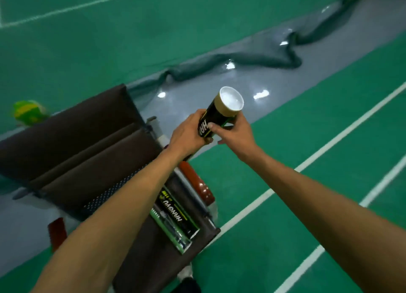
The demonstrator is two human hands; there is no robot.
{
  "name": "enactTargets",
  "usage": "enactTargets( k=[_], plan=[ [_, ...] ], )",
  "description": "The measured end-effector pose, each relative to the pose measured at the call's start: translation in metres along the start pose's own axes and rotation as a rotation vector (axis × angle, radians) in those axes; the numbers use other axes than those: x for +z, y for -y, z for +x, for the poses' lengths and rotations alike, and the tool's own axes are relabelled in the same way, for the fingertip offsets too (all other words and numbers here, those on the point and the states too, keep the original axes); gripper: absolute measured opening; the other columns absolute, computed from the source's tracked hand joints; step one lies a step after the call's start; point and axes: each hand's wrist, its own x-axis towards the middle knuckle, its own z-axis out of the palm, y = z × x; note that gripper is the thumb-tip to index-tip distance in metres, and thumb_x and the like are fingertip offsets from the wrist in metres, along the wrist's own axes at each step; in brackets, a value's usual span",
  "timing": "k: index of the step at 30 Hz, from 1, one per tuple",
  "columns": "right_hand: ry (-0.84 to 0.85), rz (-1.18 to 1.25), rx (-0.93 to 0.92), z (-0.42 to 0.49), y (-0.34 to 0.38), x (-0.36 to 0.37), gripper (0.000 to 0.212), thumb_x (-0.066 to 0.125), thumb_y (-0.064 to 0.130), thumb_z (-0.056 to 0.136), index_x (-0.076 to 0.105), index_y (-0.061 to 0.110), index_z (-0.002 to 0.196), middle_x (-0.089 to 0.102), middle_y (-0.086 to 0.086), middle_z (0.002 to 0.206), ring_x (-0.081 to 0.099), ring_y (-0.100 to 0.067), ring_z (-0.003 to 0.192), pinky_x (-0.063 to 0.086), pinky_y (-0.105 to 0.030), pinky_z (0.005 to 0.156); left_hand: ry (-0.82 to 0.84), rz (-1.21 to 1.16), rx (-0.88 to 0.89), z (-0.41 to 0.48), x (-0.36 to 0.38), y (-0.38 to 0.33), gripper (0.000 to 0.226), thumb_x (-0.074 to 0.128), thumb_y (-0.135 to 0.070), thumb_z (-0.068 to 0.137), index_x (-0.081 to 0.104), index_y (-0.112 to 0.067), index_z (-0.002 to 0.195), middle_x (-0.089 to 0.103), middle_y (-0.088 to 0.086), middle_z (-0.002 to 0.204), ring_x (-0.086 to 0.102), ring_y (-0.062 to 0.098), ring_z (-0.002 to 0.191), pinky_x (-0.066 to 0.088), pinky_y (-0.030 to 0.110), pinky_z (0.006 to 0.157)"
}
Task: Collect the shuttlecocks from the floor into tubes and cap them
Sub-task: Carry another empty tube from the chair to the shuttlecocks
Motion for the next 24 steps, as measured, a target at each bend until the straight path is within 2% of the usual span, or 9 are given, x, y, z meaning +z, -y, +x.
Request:
enactTargets(
  k=[2,5,9,12,16,18,20,22,24],
  plan=[
    [-0.064,0.007,0.02,-0.02,0.009,-0.081,0.069,0.085,0.024,0.076,0.05,0.012,0.134,0.066,-0.004,0.119,0.073,-0.019,0.086,0.063,-0.04,0.063,-0.012,0.042,0.083,0.013,0.024,-0.075,0.072,0.086,-0.036,0.074,0.046,-0.037,0.134,0.065,-0.005,0.118,0.061,0.021,0.103,0.052,0.039,0.08],
    [-0.104,0.003,0.091,-0.068,0.021,-0.215,0.054,0.069,-0.003,0.085,0.05,0.008,0.134,0.064,-0.016,0.125,0.073,-0.028,0.09,0.064,-0.045,0.068,-0.049,0.09,0.275,0.02,0.062,-0.197,0.073,0.087,-0.027,0.075,0.052,-0.034,0.138,0.066,-0.003,0.125,0.06,0.026,0.111,0.055,0.044,0.086],
    [-0.165,0.039,0.17,-0.174,0.036,-0.395,0.038,0.061,-0.009,0.093,0.058,0.011,0.125,0.07,-0.019,0.103,0.074,-0.036,0.08,0.063,-0.05,0.072,-0.114,0.241,0.656,-0.001,0.117,-0.353,0.076,0.084,-0.012,0.076,0.053,-0.022,0.145,0.063,0.005,0.136,0.056,0.032,0.12,0.055,0.049,0.096],
    [-0.298,0.04,0.244,-0.265,0.026,-0.51,0.023,0.054,0.004,0.102,0.065,0.007,0.122,0.069,-0.021,0.102,0.069,-0.03,0.075,0.063,-0.049,0.072,-0.092,0.432,0.998,-0.02,0.17,-0.451,0.077,0.074,-0.004,0.072,0.055,-0.024,0.144,0.06,0.009,0.139,0.054,0.037,0.124,0.048,0.054,0.104],
    [-0.476,0.17,0.336,-0.36,0.024,-0.613,0.04,0.054,0.036,0.103,0.056,0.008,0.131,0.067,-0.024,0.114,0.071,-0.026,0.074,0.061,-0.036,0.061,-0.073,0.623,1.41,-0.043,0.241,-0.583,0.078,0.061,0.0,0.077,0.052,-0.029,0.149,0.057,0.008,0.146,0.052,0.037,0.132,0.039,0.054,0.113],
    [-0.54,0.173,0.339,-0.387,0.029,-0.649,0.044,0.054,0.049,0.1,0.058,0.017,0.13,0.067,-0.017,0.119,0.069,-0.024,0.084,0.057,-0.033,0.065,-0.104,0.662,1.612,-0.057,0.276,-0.654,0.071,0.053,-0.003,0.084,0.052,-0.029,0.15,0.057,0.009,0.147,0.053,0.037,0.134,0.039,0.055,0.114],
    [-0.651,0.2,0.319,-0.407,0.032,-0.684,0.044,0.054,0.057,0.097,0.06,0.024,0.127,0.067,-0.006,0.123,0.066,-0.024,0.099,0.055,-0.036,0.077,-0.15,0.669,1.828,-0.072,0.313,-0.72,0.062,0.049,-0.007,0.092,0.052,-0.03,0.149,0.058,0.01,0.147,0.054,0.037,0.135,0.04,0.055,0.115],
    [-0.766,0.235,0.298,-0.424,0.032,-0.723,0.049,0.057,0.06,0.094,0.059,0.024,0.128,0.066,-0.001,0.124,0.065,-0.023,0.107,0.053,-0.043,0.087,-0.192,0.677,2.029,-0.085,0.35,-0.775,0.06,0.056,-0.012,0.094,0.051,-0.032,0.15,0.055,0.011,0.15,0.051,0.038,0.139,0.036,0.056,0.118],
    [-0.875,0.262,0.287,-0.44,0.032,-0.766,0.054,0.065,0.058,0.09,0.055,0.021,0.128,0.067,-0.002,0.121,0.066,-0.023,0.106,0.057,-0.047,0.087,-0.222,0.714,2.189,-0.094,0.383,-0.822,0.069,0.063,-0.014,0.091,0.041,-0.033,0.154,0.046,0.011,0.158,0.043,0.04,0.145,0.03,0.058,0.121]
  ],
)
